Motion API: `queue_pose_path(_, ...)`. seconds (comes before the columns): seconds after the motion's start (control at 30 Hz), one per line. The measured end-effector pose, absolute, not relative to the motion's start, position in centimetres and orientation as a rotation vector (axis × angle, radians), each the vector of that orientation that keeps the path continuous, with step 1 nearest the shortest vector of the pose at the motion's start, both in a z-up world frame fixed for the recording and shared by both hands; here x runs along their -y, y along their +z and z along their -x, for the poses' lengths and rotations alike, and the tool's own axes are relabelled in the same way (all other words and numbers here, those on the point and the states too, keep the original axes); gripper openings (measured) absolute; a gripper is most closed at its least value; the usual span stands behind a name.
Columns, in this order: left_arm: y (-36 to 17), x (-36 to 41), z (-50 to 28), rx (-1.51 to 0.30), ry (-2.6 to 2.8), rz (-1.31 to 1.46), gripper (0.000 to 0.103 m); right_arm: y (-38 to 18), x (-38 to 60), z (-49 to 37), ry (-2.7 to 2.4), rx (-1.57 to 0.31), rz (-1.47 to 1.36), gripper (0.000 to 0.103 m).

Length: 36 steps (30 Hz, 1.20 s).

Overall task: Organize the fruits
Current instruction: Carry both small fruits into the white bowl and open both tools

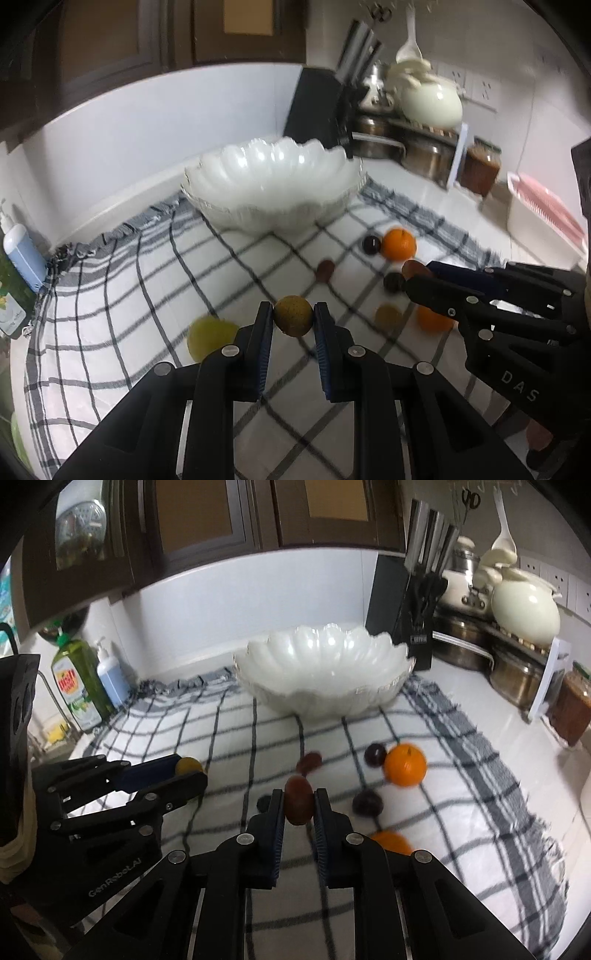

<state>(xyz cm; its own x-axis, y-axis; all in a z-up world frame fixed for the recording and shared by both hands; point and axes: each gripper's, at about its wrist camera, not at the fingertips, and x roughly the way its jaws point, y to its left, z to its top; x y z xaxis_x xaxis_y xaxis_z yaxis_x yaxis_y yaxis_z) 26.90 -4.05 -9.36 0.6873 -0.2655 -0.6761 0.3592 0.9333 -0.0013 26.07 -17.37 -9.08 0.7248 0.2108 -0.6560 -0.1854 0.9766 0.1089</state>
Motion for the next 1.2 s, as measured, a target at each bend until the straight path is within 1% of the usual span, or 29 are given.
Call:
queue_pose_path(0.23, -5.9, 4.7, -27.4, -0.640, -0.305, -0.110, 0.023, -6.7, 18.3, -26.9, 0.248, -0.667, -0.039, 0.017)
queue_pose_path(0.67, -2.4, 4.9, -31.6, -0.585, -0.238, -0.114, 0.023, -2.5, 18.9, -31.6, 0.239, -0.564, -0.013, 0.017)
queue_pose_path(0.97, -0.2, 5.1, -36.4, -0.567, -0.228, -0.115, 0.023, -1.0, 18.5, -36.5, 0.220, -0.551, 0.015, 0.017)
queue_pose_path(1.2, 0.2, 5.7, -40.6, -0.593, -0.235, -0.113, 0.023, -0.8, 18.9, -41.0, 0.207, -0.592, 0.024, 0.017)
